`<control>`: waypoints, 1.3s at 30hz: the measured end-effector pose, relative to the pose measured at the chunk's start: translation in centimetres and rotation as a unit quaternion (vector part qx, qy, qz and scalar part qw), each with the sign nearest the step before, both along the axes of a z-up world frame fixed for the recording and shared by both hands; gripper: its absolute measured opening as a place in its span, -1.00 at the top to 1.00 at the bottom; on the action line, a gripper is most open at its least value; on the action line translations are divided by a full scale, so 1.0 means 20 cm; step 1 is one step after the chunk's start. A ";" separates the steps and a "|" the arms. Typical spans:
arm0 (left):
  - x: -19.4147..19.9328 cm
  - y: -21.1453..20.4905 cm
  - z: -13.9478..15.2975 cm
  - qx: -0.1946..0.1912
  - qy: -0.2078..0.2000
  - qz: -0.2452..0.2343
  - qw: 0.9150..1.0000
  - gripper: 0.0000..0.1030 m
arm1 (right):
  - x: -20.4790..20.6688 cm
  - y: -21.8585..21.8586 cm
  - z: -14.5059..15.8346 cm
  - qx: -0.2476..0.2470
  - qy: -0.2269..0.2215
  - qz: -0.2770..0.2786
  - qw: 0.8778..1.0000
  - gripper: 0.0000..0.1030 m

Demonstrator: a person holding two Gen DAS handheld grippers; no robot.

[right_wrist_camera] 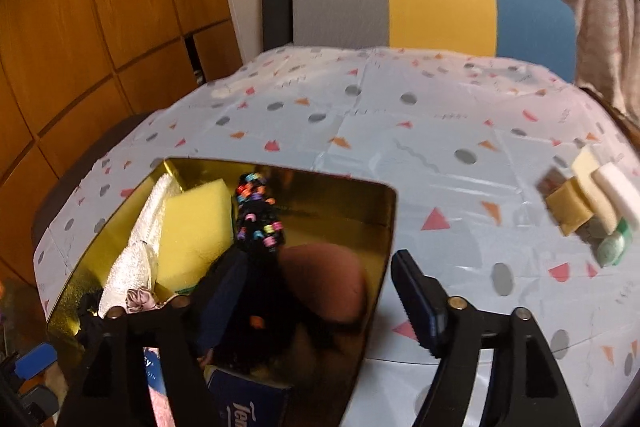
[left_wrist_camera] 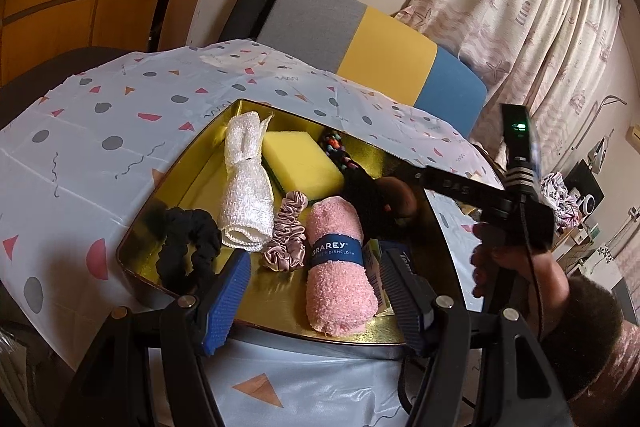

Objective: Organize rigid objects
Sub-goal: 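Carry the brown makeup sponge over the gold tray and release it with the right tool, then grasp the green-capped travel bottle with the right tool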

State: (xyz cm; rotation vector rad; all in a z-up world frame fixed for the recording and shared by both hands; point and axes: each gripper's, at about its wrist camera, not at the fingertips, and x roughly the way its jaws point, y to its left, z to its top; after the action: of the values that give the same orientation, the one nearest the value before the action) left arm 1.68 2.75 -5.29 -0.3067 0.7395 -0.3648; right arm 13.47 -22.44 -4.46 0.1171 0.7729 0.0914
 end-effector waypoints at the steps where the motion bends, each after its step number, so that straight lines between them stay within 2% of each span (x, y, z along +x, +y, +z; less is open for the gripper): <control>1: 0.00 0.00 0.00 -0.001 0.001 0.000 1.000 -0.32 | -0.02 -0.01 0.02 0.001 -0.007 0.002 1.000 -0.48; 5: -0.01 -0.02 -0.01 -0.001 0.001 -0.004 1.000 -0.32 | -0.14 -0.03 0.08 -0.010 -0.033 0.006 0.999 -0.55; 8: -0.02 -0.03 0.00 -0.012 0.000 -0.018 1.000 -0.32 | -0.21 -0.07 0.08 -0.010 -0.034 0.005 0.999 -0.57; 12: -0.02 -0.06 -0.01 -0.027 0.010 -0.032 0.999 -0.32 | -0.28 -0.14 0.06 -0.003 -0.022 -0.006 1.000 -0.59; 26: -0.05 -0.20 0.01 -0.008 0.012 -0.064 0.998 -0.32 | -0.51 -0.54 -0.14 -0.002 0.039 -0.067 0.997 -0.59; 32: -0.05 -0.33 0.03 0.008 0.012 -0.093 0.996 -0.32 | -0.60 -0.77 -0.23 0.009 0.065 -0.111 0.992 -0.59; 39: -0.03 -0.54 0.08 0.026 0.013 -0.134 0.991 -0.32 | -0.68 -1.00 -0.28 0.026 0.071 -0.156 0.985 -0.59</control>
State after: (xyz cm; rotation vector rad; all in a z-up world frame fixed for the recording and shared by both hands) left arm 1.02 -8.10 -3.79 -0.1628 0.8158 -0.5948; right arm -0.14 -42.44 -9.97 0.2949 0.8861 -0.1968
